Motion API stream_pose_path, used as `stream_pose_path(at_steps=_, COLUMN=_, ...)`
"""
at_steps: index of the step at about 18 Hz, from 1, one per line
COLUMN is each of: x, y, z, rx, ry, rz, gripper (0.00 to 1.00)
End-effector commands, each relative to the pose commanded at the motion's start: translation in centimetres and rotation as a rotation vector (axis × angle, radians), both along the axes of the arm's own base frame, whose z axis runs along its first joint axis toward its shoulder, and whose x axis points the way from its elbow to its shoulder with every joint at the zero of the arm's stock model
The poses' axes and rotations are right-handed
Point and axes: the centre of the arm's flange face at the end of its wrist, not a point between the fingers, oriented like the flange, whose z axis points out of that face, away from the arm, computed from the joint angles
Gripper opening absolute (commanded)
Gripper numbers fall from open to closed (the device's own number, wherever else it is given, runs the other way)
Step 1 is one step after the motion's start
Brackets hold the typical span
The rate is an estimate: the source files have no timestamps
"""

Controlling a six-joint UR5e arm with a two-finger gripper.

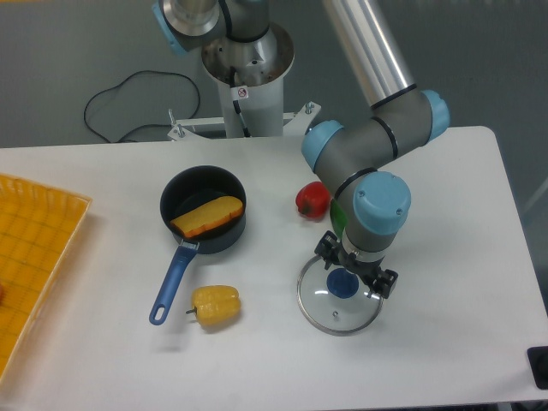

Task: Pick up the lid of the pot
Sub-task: 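Lower the gripper onto the blue knob and close on it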

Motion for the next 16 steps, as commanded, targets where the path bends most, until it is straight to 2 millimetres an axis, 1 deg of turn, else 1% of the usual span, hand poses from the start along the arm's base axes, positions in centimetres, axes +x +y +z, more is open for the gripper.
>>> stream_pose_path(at_steps=3, x=0.17, y=0.22, z=-0.50, rx=-0.015, ry=0.002, rz=-0.003, gripper=1.00)
stream_pose_path(at_steps=6, x=0.18, y=0.30, z=-0.42, rx=-0.016, ry=0.007, rz=-0.006, gripper=1.00)
stream_pose_path(at_steps=11, x=0.14, y=0.31, z=-0.85, rx=-0.019, ry=0.005, rz=-0.008, gripper=1.00)
stream_pose_path(at_steps=13, x=0.16, y=0.29, z=-0.90, rx=-0.019, ry=0.005, rz=-0.008, gripper=0.97)
stream_pose_path(at_steps=16, x=0.16, y=0.29, z=-0.90, rx=-0.019, ry=0.005, rz=-0.006, gripper=0.96)
